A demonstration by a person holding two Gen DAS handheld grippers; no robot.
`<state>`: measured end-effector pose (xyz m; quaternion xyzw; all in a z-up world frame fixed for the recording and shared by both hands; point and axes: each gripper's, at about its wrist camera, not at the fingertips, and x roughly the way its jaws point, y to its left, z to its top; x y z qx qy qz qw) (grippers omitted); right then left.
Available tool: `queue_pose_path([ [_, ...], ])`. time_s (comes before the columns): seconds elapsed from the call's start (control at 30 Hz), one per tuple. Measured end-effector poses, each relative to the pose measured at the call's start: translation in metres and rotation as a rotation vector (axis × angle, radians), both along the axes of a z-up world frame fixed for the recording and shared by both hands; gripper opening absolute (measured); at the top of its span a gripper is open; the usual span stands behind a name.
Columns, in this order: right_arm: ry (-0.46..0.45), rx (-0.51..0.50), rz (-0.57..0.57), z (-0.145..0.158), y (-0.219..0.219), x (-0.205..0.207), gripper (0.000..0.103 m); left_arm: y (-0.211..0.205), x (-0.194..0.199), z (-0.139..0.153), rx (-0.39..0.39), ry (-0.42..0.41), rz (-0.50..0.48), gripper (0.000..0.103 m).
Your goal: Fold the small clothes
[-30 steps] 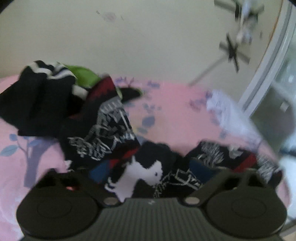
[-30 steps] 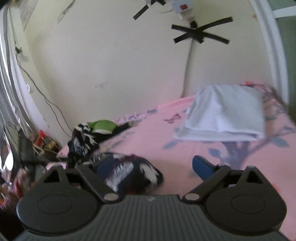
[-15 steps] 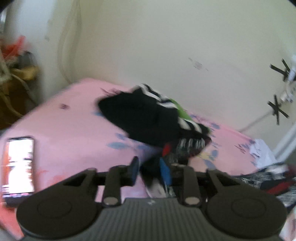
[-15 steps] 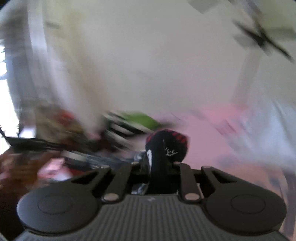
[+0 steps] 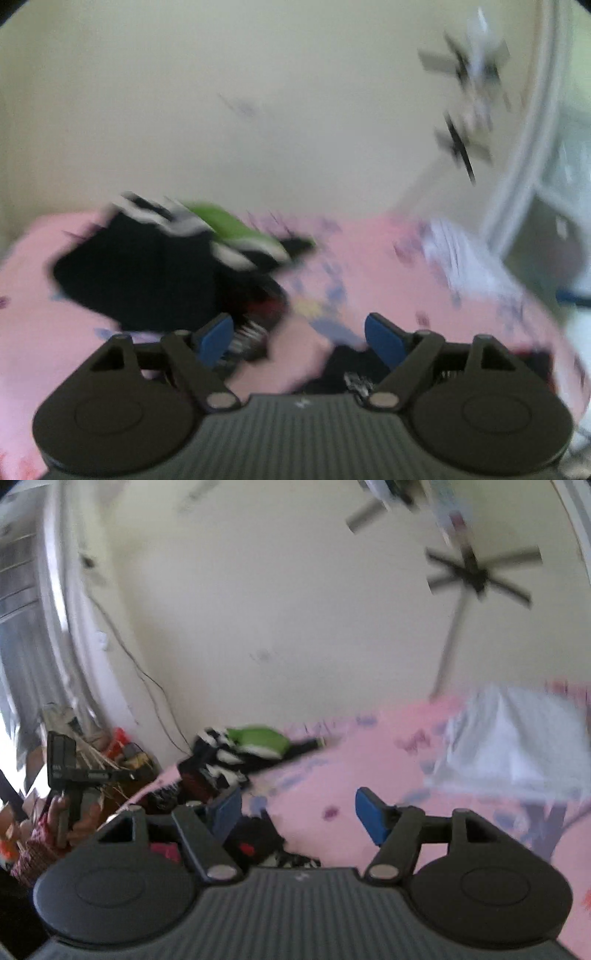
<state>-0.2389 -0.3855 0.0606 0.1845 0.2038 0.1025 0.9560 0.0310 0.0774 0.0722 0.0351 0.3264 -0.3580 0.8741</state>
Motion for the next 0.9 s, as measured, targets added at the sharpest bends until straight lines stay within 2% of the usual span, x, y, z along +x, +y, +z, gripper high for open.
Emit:
queue_pose_path([
  [0.1, 0.030, 0.002, 0.102, -0.015, 0.024, 0.016, 0.066, -0.027, -0.002, -0.031, 0.159, 0.018, -0.053, 0.083],
  [0.13, 0.021, -0.016, 0.148, -0.018, 0.036, 0.018, 0.073, -0.030, -0.002, -0.041, 0.206, 0.026, -0.067, 0.085],
  [0.17, 0.012, -0.037, 0.189, -0.018, 0.048, 0.020, 0.082, -0.029, -0.001, -0.051, 0.239, 0.038, -0.079, 0.090],
  [0.2, 0.006, -0.064, 0.225, -0.019, 0.061, 0.023, 0.086, -0.029, -0.001, -0.059, 0.274, 0.059, -0.087, 0.092],
  [0.23, 0.008, -0.089, 0.253, -0.021, 0.070, 0.029, 0.086, -0.027, -0.001, -0.066, 0.295, 0.076, -0.089, 0.094],
  [0.3, 0.041, -0.118, 0.306, -0.028, 0.087, 0.044, 0.085, -0.023, 0.002, -0.075, 0.321, 0.120, -0.088, 0.093],
  [0.37, 0.103, -0.106, 0.338, -0.039, 0.097, 0.062, 0.071, -0.018, -0.003, -0.080, 0.321, 0.144, -0.103, 0.071],
  [0.4, 0.138, -0.107, 0.351, -0.044, 0.099, 0.066, 0.040, -0.017, -0.013, -0.079, 0.334, 0.106, -0.112, 0.058],
  [0.43, 0.162, -0.131, 0.348, -0.048, 0.102, 0.070, 0.004, -0.016, -0.022, -0.075, 0.330, 0.091, -0.131, 0.031],
  [0.47, 0.173, -0.177, 0.330, -0.049, 0.102, 0.070, 0.005, -0.016, -0.027, -0.071, 0.315, 0.106, -0.145, 0.015],
  [0.53, 0.162, -0.271, 0.228, -0.039, 0.092, 0.071, 0.004, -0.018, -0.029, -0.059, 0.264, 0.102, -0.140, 0.015],
  [0.6, 0.118, -0.289, 0.099, -0.013, 0.065, 0.074, 0.004, -0.024, -0.027, -0.042, 0.226, 0.049, -0.112, 0.014],
  [0.67, 0.019, -0.275, -0.037, 0.024, 0.033, 0.075, 0.004, -0.032, -0.018, -0.016, 0.159, -0.005, -0.077, 0.014],
  [0.73, -0.073, -0.280, -0.141, 0.055, 0.014, 0.080, 0.004, -0.041, -0.001, 0.014, 0.051, -0.053, -0.026, 0.014],
  [0.77, -0.110, -0.285, -0.190, 0.067, 0.008, 0.085, 0.004, -0.045, 0.006, 0.027, 0.015, -0.080, 0.007, 0.014],
  [0.83, -0.167, -0.305, -0.268, 0.080, 0.002, 0.100, 0.005, -0.062, 0.022, 0.051, -0.026, -0.186, 0.108, 0.015],
  [0.87, -0.172, -0.306, -0.315, 0.081, 0.000, 0.111, 0.009, -0.072, 0.029, 0.055, -0.024, -0.225, 0.165, 0.023],
  [0.9, -0.153, -0.301, -0.354, 0.076, -0.002, 0.125, 0.043, -0.084, 0.039, 0.056, -0.006, -0.237, 0.225, 0.030],
])
